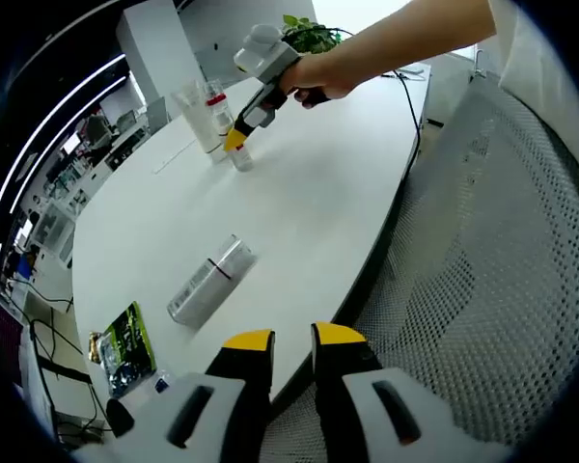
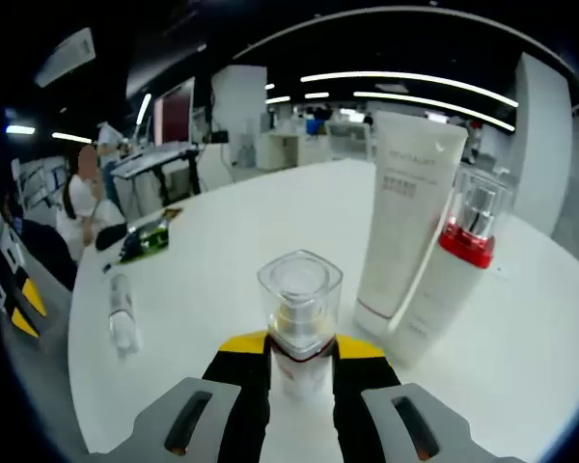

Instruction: Arrange the skincare products in the storage area until every visible bottle or jar stands upright without overlapping.

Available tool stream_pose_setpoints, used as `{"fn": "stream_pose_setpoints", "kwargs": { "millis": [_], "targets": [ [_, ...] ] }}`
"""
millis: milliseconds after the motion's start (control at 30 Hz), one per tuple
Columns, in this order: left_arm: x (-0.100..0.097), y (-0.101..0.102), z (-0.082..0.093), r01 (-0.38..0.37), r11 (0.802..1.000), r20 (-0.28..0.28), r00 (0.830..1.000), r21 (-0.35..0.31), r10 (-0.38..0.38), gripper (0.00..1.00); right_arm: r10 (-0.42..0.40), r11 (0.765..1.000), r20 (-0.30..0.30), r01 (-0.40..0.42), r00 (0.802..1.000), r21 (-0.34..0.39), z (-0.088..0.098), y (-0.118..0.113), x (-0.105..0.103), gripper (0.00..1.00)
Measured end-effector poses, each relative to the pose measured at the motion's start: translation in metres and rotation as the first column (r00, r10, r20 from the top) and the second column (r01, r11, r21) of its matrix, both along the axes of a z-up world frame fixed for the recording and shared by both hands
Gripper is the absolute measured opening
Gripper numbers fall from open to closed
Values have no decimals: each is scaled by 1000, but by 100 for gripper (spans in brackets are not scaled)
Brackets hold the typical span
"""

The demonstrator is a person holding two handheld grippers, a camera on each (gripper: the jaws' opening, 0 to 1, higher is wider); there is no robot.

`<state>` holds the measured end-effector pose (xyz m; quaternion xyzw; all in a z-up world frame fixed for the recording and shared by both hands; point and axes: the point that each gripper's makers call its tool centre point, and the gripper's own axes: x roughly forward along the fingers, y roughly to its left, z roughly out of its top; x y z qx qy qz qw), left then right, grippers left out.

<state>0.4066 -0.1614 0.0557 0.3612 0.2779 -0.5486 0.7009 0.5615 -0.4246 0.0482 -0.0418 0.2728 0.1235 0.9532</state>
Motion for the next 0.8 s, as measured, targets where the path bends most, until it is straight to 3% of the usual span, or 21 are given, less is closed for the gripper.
{"fn": "stream_pose_setpoints", "kwargs": {
  "millis": [333, 800],
  "targets": [
    [1, 1, -1, -3, 1000, 0, 1000, 9, 3, 11, 11, 999, 30, -10, 1000, -34, 1, -6, 16, 20],
    [2, 3, -2, -10, 1000, 4, 1000, 20, 10, 10, 10, 998, 16, -9, 1000, -65, -1, -15, 34, 21]
  ]
}}
